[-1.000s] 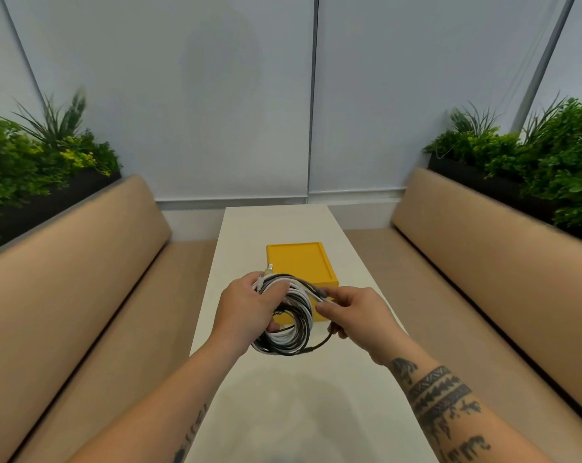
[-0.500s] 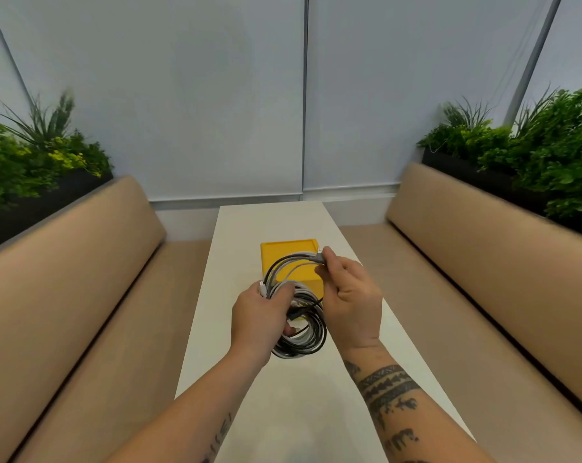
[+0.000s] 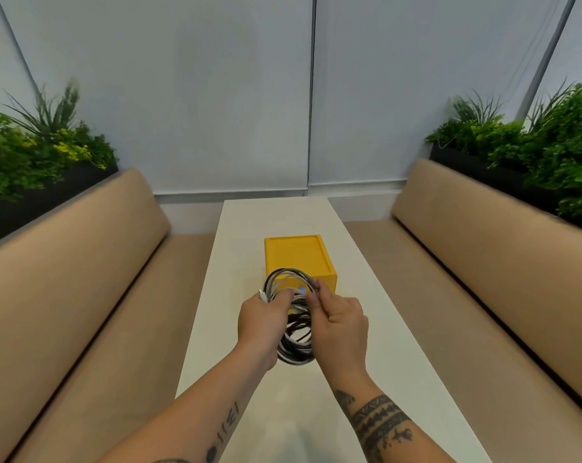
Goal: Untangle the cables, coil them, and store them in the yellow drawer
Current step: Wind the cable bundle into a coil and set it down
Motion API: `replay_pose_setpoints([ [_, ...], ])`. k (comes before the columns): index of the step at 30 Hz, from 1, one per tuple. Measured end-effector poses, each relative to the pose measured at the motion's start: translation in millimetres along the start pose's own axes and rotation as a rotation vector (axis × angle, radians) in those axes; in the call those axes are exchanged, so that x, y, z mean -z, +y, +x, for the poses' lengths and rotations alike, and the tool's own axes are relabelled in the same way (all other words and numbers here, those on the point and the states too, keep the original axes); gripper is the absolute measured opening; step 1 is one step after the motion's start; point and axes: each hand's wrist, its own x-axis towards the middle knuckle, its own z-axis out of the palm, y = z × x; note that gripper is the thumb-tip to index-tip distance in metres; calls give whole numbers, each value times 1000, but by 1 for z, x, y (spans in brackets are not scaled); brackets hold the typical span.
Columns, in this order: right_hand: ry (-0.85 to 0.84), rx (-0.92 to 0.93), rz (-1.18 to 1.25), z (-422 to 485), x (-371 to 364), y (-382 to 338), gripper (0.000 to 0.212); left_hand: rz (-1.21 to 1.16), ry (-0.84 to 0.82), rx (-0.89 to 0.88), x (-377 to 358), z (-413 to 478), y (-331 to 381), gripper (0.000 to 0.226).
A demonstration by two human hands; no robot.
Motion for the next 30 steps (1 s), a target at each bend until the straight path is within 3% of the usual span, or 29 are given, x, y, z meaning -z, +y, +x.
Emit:
replay_pose_setpoints([
  [6,-263,-62,-181,-4,13,-5,40,59,4,-22,1,3,-8,25],
  [10,-388,-239,37,5,29,-13,28,132,9,-65,-1,5,-12,27],
  [13,-461,-365,30,16,36,-11,18,195,-16,-111,-4,2,-13,30],
  [16,-442,-429,61,23,36,-14,21,194,-36,-112,-7,-2,-12,30],
  [20,-226,-400,189,21,35,-21,21,145,-64,-101,-10,-8,-9,29],
  [25,-118,-418,364,-1,29,-20,21,116,-22,-100,-7,-5,-8,34],
  [30,-349,-359,299,-4,32,-4,32,133,-21,-109,0,-1,-8,32],
])
